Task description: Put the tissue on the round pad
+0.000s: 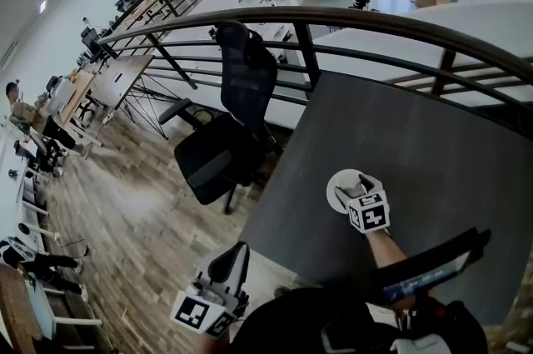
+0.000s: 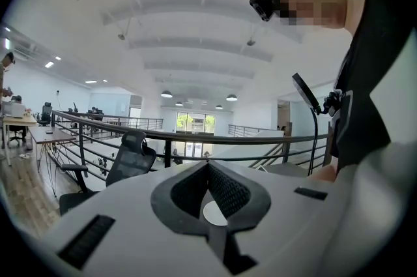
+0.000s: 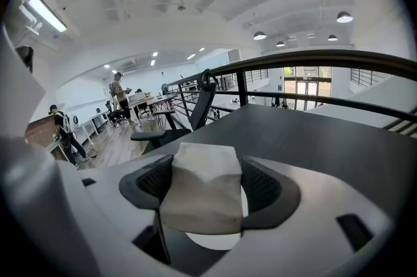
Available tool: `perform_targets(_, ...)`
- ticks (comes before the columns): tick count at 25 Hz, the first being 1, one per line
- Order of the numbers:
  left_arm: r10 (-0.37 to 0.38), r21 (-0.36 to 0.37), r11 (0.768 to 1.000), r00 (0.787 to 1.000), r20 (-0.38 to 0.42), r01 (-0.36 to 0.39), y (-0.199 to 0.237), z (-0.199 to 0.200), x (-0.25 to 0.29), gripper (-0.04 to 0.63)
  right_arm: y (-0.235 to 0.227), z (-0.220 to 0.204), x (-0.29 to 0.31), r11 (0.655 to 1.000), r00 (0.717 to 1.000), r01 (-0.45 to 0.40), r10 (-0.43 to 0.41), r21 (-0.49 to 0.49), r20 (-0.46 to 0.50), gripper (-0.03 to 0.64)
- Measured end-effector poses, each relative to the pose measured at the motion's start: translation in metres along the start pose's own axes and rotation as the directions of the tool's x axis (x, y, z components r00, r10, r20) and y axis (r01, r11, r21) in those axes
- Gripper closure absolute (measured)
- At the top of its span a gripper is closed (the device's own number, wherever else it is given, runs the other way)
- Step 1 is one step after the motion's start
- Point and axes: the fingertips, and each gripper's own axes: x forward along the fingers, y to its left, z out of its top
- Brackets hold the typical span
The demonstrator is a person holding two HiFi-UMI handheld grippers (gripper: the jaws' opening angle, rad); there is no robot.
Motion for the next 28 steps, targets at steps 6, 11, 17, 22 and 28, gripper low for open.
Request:
perform_targets(6,0.040,0.010,0.999,0.998,-0.048,-0.040,0.003,-0.014,-0.007,0.592,-0.016,-0.019,0.027,0.999,0.999,0.026,-0.028,-0.045,-0.045,0.285)
perform_targets(11,0.053,0.010,0.999,0.997,-0.050,-0.053,0.002,-0.019,-0.009,0.592,-0.018,-0.049,0.046,0.999,0.991,0.016,-0.019,-0.029,-0.132,0.286)
perform_targets(17,0.075,0.004,0.997,0.995,-0.061,-0.075,0.007,-0.020,-0.011,0.592,-0.022,-0.066,0.058,0.998,0.983,0.027,-0.037,-0.058,-0.179,0.285)
perform_targets(22,0.048,0.016,0.999,0.997,-0.067,-0.047,0.001,-0.022,-0.011,0.592,-0.025,-0.077,0.066,0.996,0.971,0.033,-0.053,-0.089,-0.233,0.285)
perform_targets(28,0.040,0.014,0.999,0.996,-0.080,-0.039,0.003,-0.025,-0.011,0.592,-0.024,-0.085,0.072,0.995,0.964,0.028,-0.051,-0.092,-0.263,0.285)
